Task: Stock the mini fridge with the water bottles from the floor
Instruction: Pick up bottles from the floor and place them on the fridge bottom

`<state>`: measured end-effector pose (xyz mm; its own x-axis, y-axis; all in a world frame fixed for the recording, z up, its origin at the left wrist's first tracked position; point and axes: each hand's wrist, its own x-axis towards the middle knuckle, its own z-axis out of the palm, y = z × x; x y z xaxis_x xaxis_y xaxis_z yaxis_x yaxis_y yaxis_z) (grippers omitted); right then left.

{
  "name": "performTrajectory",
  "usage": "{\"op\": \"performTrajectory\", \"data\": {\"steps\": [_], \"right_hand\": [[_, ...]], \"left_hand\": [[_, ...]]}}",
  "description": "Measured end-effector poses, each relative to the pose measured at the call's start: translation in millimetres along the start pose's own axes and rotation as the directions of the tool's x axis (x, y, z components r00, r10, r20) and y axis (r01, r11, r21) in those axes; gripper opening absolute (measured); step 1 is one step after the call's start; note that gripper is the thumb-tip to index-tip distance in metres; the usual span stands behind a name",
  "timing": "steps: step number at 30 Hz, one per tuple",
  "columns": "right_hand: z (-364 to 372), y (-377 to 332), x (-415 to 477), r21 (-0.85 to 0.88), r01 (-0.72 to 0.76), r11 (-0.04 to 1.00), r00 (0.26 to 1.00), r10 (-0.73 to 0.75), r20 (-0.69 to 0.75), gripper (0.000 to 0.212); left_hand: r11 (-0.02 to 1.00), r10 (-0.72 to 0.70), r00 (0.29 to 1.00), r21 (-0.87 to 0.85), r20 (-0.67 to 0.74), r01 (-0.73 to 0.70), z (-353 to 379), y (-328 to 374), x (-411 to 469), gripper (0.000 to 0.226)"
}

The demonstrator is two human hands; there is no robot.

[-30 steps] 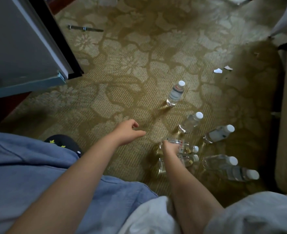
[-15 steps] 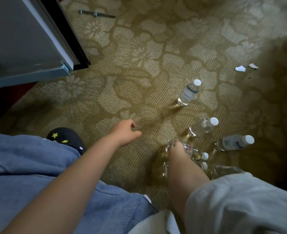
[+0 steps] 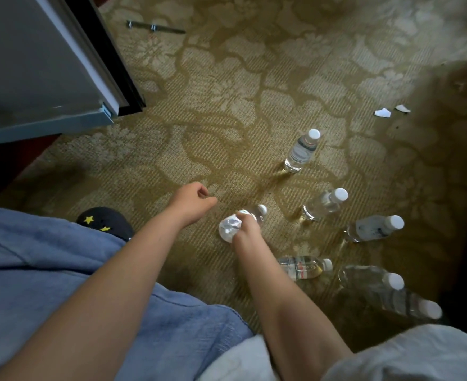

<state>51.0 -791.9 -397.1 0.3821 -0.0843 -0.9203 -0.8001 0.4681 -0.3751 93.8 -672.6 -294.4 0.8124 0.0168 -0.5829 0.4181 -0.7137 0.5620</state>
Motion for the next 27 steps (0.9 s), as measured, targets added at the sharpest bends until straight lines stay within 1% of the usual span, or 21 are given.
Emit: {"op": "performTrajectory", "data": {"steps": [1, 2, 3, 4, 6, 7, 9, 11, 12, 14, 16, 18, 20, 22, 23, 25, 27], "right_hand": [[10, -5, -4, 0.059, -0.039, 0.997, 0.999, 0.039, 0.012, 0.046], [21, -12, -10, 0.159, -0.084, 0.984, 0.994, 0.072, 0.079, 0.036], [31, -14, -13, 0.210, -0.076, 0.975, 0.989, 0.048, 0.139, 0.032], [39, -15, -21, 0.171, -0.034, 0.985, 0.979, -0.002, 0.205, 0.036], [48, -24, -35, 0.061, 0.119, 0.991, 0.948, -0.132, 0.290, 0.044], [51, -29, -43, 0.021, 0.207, 0.978, 0.918, -0.201, 0.342, 0.048], [50, -41, -59, -0.017, 0.303, 0.953, 0.854, -0.264, 0.449, 0.056], [51, -52, -77, -0.114, 0.451, 0.885, 0.780, -0.329, 0.532, 0.061], [50, -55, -82, -0.183, 0.528, 0.830, 0.749, -0.353, 0.561, 0.061], [51, -59, -88, -0.278, 0.619, 0.735, 0.715, -0.380, 0.586, 0.061], [49, -61, -93, -0.292, 0.630, 0.720, 0.708, -0.377, 0.598, 0.058], [43, -62, -93, -0.285, 0.634, 0.719, 0.697, -0.371, 0.613, 0.056], [39, -63, -94, -0.322, 0.670, 0.668, 0.681, -0.382, 0.625, 0.056], [40, -61, -95, -0.395, 0.724, 0.566, 0.671, -0.445, 0.592, 0.058], [42, -59, -94, -0.428, 0.754, 0.498, 0.654, -0.509, 0.560, 0.060], [48, -51, -93, -0.505, 0.800, 0.324, 0.577, -0.645, 0.501, 0.061], [52, -42, -93, -0.550, 0.816, 0.177, 0.482, -0.735, 0.478, 0.060]], "left_hand": [[1.000, -0.003, 1.000, -0.030, -0.013, 0.002, -2, -1, -1, 0.033], [0.998, -0.006, 1.000, -0.064, -0.021, 0.005, -5, -1, -2, 0.037], [0.994, -0.009, 0.999, -0.105, -0.037, 0.005, -9, 0, -3, 0.043], [0.988, -0.017, 0.998, -0.157, -0.060, 0.007, -14, 0, -3, 0.051], [0.961, -0.051, 0.993, -0.277, -0.104, 0.020, -25, -1, -5, 0.071], [0.943, -0.068, 0.992, -0.331, -0.107, 0.028, -30, -2, -5, 0.081], [0.895, -0.080, 0.994, -0.445, -0.070, 0.041, -40, 0, -7, 0.102], [0.795, -0.058, 0.997, -0.606, -0.051, 0.015, -48, 3, -11, 0.122], [0.744, -0.048, 0.997, -0.668, -0.064, -0.008, -50, 2, -11, 0.122], [0.662, -0.015, 0.994, -0.746, -0.104, -0.068, -51, 3, -12, 0.110], [0.616, 0.016, 0.991, -0.780, -0.133, -0.115, -51, 6, -16, 0.099], [0.592, 0.046, 0.987, -0.791, -0.157, -0.153, -52, 8, -18, 0.078], [0.576, 0.056, 0.987, -0.803, -0.147, -0.153, -52, 8, -18, 0.066], [0.553, 0.035, 0.989, -0.821, -0.145, -0.140, -51, 5, -15, 0.061], [0.530, 0.015, 0.988, -0.837, -0.153, -0.137, -50, 3, -13, 0.052], [0.464, -0.064, 0.983, -0.877, -0.171, -0.122, -46, 0, -9, 0.033], [0.390, -0.153, 0.970, -0.913, -0.190, -0.117, -45, -2, -6, 0.033]]}}
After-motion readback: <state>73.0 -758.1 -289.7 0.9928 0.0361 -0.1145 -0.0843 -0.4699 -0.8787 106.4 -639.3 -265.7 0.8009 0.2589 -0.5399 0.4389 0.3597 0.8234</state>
